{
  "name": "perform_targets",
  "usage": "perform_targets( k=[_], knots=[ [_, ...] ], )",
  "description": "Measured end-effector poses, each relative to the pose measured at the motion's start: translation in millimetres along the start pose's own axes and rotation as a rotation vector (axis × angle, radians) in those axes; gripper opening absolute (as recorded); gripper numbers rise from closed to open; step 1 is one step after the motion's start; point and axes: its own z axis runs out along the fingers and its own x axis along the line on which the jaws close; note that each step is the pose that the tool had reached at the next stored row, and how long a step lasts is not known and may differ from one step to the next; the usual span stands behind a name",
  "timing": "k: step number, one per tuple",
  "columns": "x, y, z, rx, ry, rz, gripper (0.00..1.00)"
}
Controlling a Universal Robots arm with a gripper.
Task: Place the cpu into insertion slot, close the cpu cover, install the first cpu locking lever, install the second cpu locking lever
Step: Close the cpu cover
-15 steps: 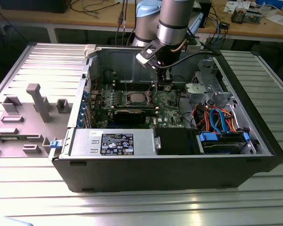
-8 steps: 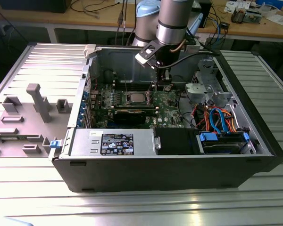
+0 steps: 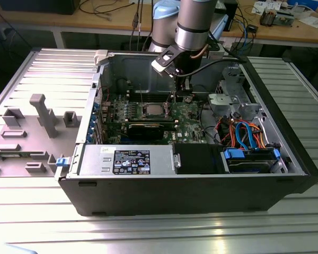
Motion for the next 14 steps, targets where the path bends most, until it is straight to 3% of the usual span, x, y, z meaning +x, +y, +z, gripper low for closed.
perform_targets(
  k=[14],
  knots=[
    [0.3,-4.6,0.5,0.0004,0.0000,0.000,0.11]
  ],
)
